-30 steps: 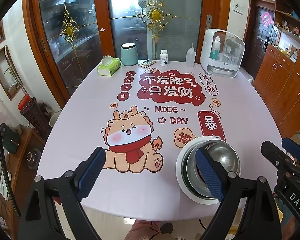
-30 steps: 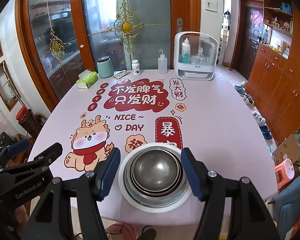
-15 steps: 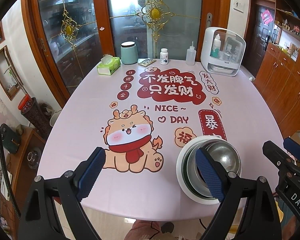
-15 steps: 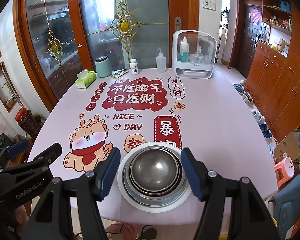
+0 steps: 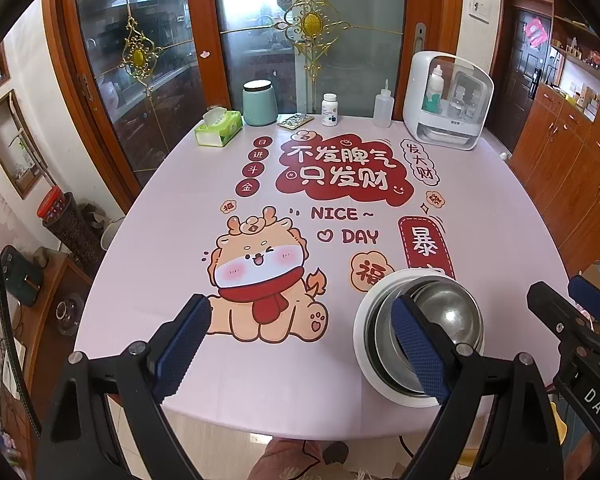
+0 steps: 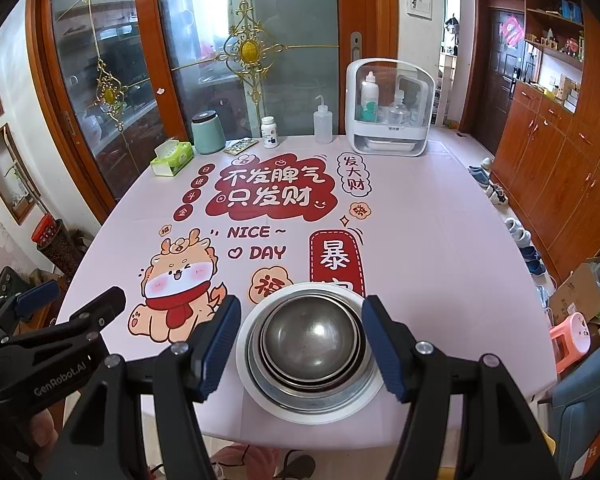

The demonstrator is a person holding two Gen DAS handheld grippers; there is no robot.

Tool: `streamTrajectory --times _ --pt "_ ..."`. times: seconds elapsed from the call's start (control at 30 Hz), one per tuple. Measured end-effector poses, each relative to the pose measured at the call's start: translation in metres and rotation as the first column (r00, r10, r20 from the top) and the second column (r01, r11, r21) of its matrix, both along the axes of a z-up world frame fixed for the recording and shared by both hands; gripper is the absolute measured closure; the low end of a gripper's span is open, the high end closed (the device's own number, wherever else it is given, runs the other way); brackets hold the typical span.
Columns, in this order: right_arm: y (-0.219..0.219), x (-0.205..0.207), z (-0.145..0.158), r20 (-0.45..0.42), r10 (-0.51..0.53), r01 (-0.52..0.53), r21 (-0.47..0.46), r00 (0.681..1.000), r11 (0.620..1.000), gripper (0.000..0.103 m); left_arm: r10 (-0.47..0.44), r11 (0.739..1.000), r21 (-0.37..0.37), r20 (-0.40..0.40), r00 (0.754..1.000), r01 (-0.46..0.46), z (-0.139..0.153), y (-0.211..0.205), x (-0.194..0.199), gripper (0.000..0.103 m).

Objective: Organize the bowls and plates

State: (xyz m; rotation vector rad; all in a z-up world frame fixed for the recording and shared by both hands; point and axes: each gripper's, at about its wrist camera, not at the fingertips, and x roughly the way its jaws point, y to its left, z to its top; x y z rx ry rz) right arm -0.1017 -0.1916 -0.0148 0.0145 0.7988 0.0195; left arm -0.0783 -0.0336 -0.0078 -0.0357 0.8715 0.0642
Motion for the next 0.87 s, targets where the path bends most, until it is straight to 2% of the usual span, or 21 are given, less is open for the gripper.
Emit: streamTrajectory --times 0.87 --pt "-0.0019 0.0031 -0.0042 -0.018 0.0 0.001 0.019 1.0 1.0 0.04 -0.004 1.0 0.005 -0.015 1.0 0.005 -0.0051 0.0011 -0.0008 0.012"
